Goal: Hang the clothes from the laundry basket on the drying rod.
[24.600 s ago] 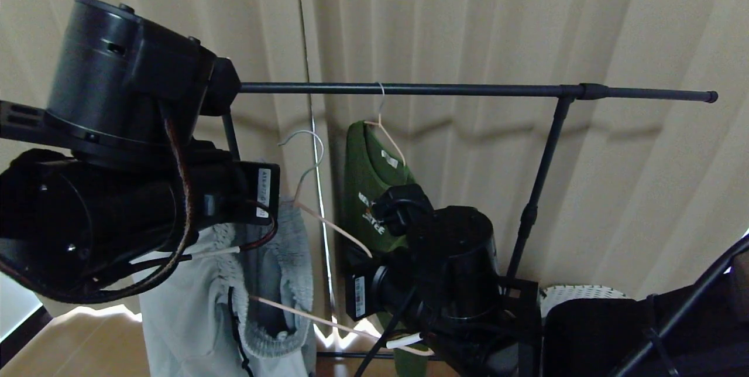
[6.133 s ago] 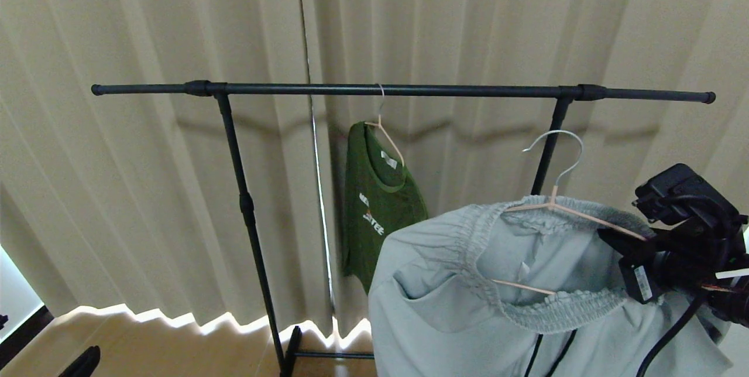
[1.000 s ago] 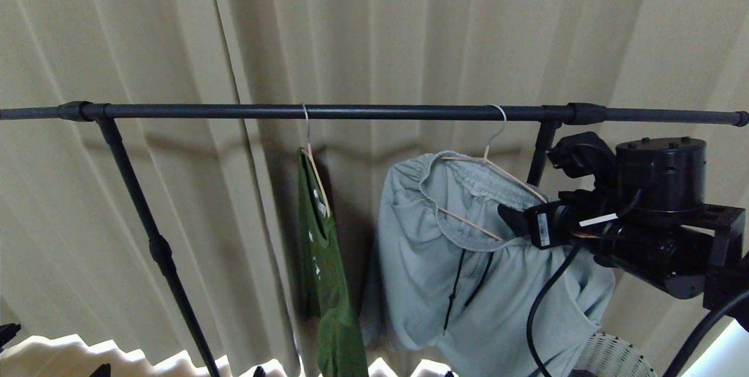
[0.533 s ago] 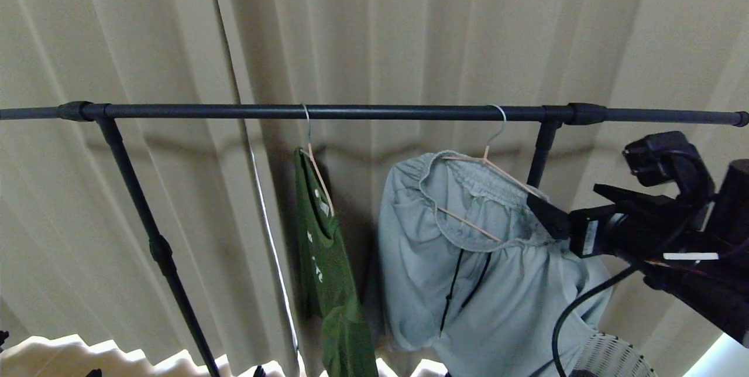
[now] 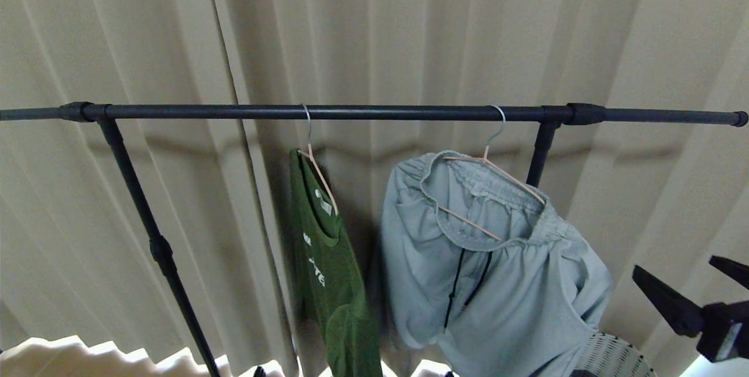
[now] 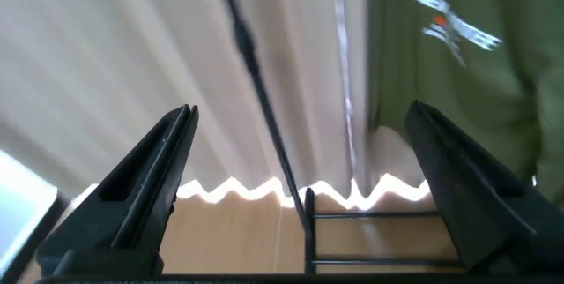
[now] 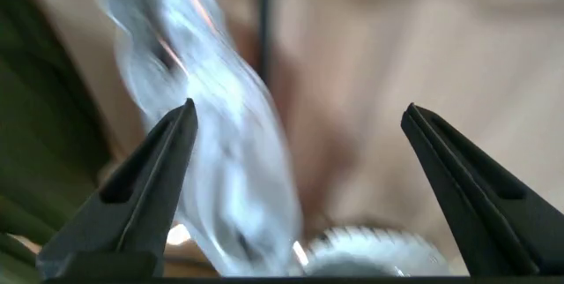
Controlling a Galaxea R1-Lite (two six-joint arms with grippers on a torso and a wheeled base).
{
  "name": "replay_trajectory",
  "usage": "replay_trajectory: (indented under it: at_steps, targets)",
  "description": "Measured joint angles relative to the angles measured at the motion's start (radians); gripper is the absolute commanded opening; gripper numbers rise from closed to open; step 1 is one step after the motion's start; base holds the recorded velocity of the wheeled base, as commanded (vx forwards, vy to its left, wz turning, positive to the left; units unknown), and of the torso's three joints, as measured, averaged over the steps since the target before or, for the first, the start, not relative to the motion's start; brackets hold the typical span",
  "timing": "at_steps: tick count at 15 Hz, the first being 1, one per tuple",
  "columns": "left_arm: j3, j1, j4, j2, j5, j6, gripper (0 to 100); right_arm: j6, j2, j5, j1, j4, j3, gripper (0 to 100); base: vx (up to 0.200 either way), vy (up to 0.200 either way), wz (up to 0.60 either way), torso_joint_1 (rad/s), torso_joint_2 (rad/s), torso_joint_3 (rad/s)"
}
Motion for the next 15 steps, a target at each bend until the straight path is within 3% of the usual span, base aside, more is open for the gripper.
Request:
replay_trajectory:
  at_steps: [3,6,9,11,12,13,15]
  targets:
    - [0.048,0.014,0.003,-0.132,-0.008,0.001,100,0.004,-0.185,0.003,-0.115,0.222,0.057,100,0.000,0.000,0.00,0.000,0.00,0.000]
    - [0.075,0.020,-0.020,-0.207,-0.069,-0.013,100,0.006,-0.353,0.014,-0.236,0.388,0.087,100,0.000,0.000,0.00,0.000,0.00,0.000]
    - [0.084,0.022,-0.080,-0.232,-0.111,-0.037,100,-0.004,-0.514,0.068,-0.372,0.434,0.152,100,0.000,0.000,0.00,0.000,0.00,0.000]
    - [0.085,0.022,-0.079,-0.239,-0.117,-0.100,100,-0.010,-0.590,0.115,-0.443,0.439,0.171,100,0.000,0.000,0.00,0.000,0.00,0.000]
    - [0.085,0.022,-0.079,-0.240,-0.121,-0.169,100,-0.011,-0.622,0.146,-0.463,0.439,0.175,100,0.000,0.000,0.00,0.000,0.00,0.000]
    - [0.086,0.022,-0.078,-0.242,-0.135,-0.221,100,-0.010,-0.660,0.191,-0.480,0.443,0.177,100,0.000,0.000,0.00,0.000,0.00,0.000]
    - [0.086,0.021,-0.077,-0.243,-0.159,-0.239,100,-0.015,-0.747,0.299,-0.505,0.458,0.178,100,0.000,0.000,0.00,0.000,0.00,0.000]
